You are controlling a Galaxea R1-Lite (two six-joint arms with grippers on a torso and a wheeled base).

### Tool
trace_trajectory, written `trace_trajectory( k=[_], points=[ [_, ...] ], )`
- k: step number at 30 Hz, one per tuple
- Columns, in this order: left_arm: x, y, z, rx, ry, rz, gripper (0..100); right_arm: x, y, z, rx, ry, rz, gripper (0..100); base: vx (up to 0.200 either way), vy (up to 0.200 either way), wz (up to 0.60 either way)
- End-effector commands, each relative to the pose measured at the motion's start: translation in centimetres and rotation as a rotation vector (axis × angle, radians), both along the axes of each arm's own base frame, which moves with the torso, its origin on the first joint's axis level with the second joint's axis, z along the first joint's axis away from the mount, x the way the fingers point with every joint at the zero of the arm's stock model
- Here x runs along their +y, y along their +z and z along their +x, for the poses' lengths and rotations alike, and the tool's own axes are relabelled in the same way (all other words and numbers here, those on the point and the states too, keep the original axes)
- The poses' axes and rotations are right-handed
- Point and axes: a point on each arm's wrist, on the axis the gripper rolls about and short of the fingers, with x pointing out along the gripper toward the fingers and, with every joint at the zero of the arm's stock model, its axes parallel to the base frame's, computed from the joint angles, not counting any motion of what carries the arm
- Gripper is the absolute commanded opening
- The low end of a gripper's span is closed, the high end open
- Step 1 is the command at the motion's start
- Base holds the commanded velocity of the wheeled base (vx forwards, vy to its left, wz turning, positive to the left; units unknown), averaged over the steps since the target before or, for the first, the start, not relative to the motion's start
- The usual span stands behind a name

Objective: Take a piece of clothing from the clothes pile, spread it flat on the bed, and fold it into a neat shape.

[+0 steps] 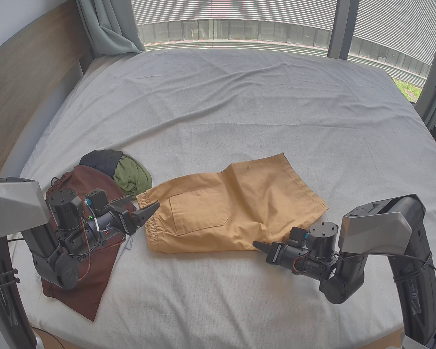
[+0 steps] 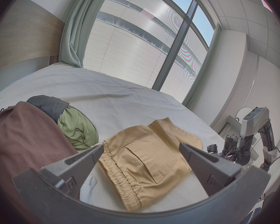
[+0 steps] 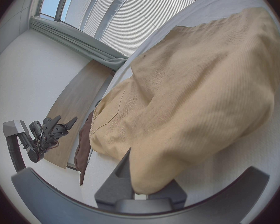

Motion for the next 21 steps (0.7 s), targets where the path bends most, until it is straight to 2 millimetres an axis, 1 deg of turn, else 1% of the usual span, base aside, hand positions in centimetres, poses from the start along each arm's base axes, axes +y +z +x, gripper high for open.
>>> trace_trajectory(
  k=[1, 4, 7, 11, 13, 16, 18, 21],
  points=[
    [0.0, 0.0, 0.0, 0.0, 0.0, -0.001, 100, -0.7, 1.4, -1.8, 0.014, 0.009, -0.022, 0, 0.0, 0.0, 0.0],
    [0.0, 0.0, 0.0, 0.002, 0.0, 0.0, 100, -1.0, 1.4, -2.4, 0.019, 0.001, -0.051, 0, 0.0, 0.0, 0.0],
    [0.1, 0.0, 0.0, 0.001, 0.002, -0.002, 100, -1.1, 1.0, -3.5, 0.038, -0.038, -0.1, 0, 0.0, 0.0, 0.0],
    [0.2, 0.0, 0.0, -0.001, 0.005, -0.002, 100, -1.5, 1.4, -4.7, 0.053, -0.027, -0.126, 0, 0.0, 0.0, 0.0],
    [0.2, 0.1, 0.1, -0.001, 0.007, -0.004, 100, -1.6, 1.6, -5.9, 0.076, -0.01, -0.144, 0, 0.0, 0.0, 0.0],
    [0.2, 0.1, 0.1, -0.001, 0.007, -0.004, 100, -1.7, 1.7, -6.4, 0.082, -0.001, -0.156, 0, 0.0, 0.0, 0.0],
    [0.2, 0.0, 0.0, 0.0, 0.007, -0.003, 100, -2.0, 1.5, -7.2, 0.096, 0.009, -0.183, 0, 0.0, 0.0, 0.0],
    [0.2, 0.0, 0.0, 0.0, 0.007, -0.003, 100, -2.1, 1.4, -7.3, 0.101, 0.011, -0.19, 0, 0.0, 0.0, 0.0]
  ],
)
